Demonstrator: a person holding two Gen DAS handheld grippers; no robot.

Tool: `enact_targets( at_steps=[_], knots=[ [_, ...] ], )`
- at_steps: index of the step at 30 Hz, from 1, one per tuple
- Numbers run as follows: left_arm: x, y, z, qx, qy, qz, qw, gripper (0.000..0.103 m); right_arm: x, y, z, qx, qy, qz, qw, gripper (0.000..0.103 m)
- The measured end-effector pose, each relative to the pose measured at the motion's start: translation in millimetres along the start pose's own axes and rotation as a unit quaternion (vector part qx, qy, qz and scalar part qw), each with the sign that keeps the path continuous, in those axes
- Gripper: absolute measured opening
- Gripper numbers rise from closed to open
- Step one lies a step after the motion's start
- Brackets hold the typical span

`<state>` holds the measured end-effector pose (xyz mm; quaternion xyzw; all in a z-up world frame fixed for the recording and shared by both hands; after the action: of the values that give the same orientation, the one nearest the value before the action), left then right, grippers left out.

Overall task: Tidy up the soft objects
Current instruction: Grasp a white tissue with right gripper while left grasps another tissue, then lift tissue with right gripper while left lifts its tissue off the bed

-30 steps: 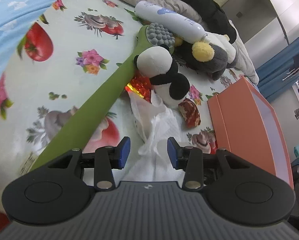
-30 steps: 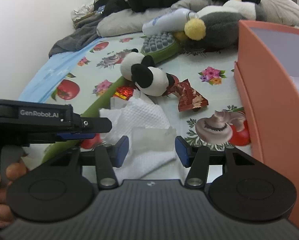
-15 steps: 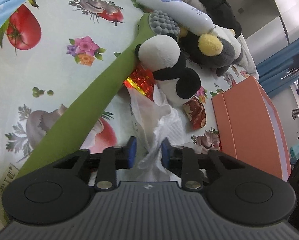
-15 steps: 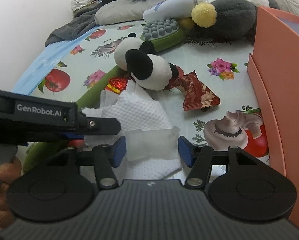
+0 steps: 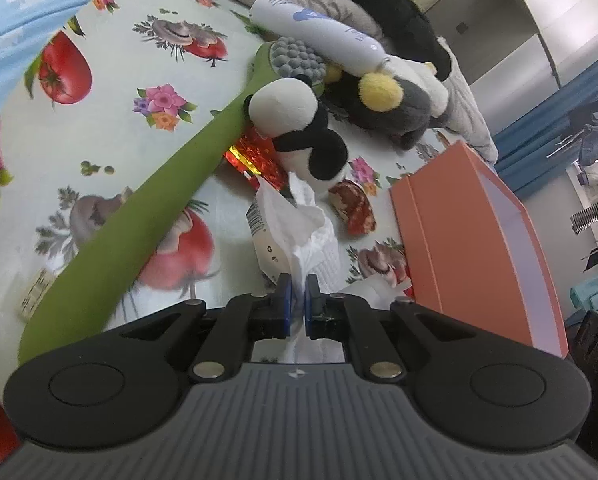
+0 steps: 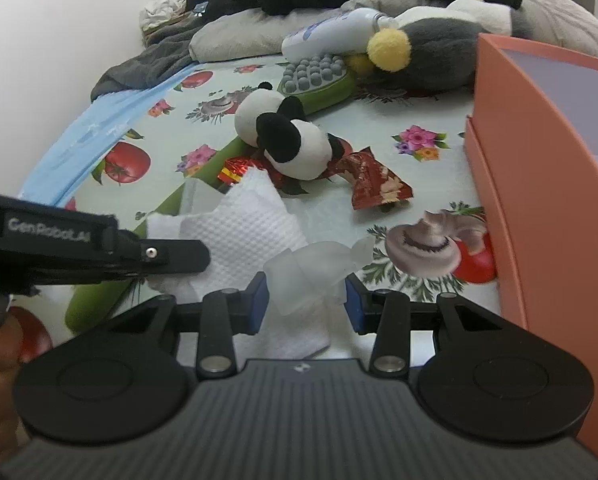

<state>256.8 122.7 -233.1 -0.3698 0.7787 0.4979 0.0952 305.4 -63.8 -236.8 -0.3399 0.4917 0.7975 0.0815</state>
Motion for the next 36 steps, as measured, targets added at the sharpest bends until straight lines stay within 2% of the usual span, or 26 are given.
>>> enact_targets(
  at_steps=[6, 15, 17, 18, 19, 20, 36],
  knots=[
    [22.3, 22.1, -4.2, -0.003, 0.0, 0.003, 1.0, 0.007, 13.4, 24.3, 3.4, 0.01, 0.002, -0.01, 1.0, 0.044],
    [62.1, 49.0, 6.0, -0.024, -0.003, 0.016, 0.9996, 0.009, 45.9, 44.6, 7.3, 0.016, 0.005, 0.013, 1.0, 0.044],
    [69.7, 53.3, 9.8, -0.026, 0.003, 0.022, 0.9994, 0.017, 53.9, 46.1, 6.1, 0.019, 0.005, 0.02, 1.0, 0.044],
    [72.9, 54.8, 11.6, -0.026, 0.006, 0.025, 0.9993, 0.031, 57.4, 46.9, 5.6, 0.02, 0.005, 0.024, 1.0, 0.044],
    [77.3, 57.0, 12.8, -0.024, 0.009, 0.025, 0.9994, 0.041, 61.0, 47.5, 4.8, 0.021, 0.004, 0.027, 0.999, 0.044],
    [79.7, 57.8, 13.0, -0.024, 0.01, 0.025, 0.9994, 0.042, 63.9, 48.4, 4.5, 0.021, 0.003, 0.03, 0.999, 0.044],
    [108.5, 33.0, -5.8, -0.041, 0.011, 0.058, 0.9974, 0.041, 84.9, 47.2, -4.3, 0.023, 0.002, 0.048, 0.999, 0.044]
  ],
)
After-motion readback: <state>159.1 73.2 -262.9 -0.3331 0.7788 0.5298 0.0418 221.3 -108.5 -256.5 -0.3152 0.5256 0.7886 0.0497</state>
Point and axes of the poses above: each gripper's, at about its wrist camera, not at the fingertips, and y roughly against the way its jaws point, z to its left, x to its underside, the point moved 3 cm from there along -y, roughly the way its jaws point, and after that the axes turned 7 degrees about -y, right-handed, at the moved point
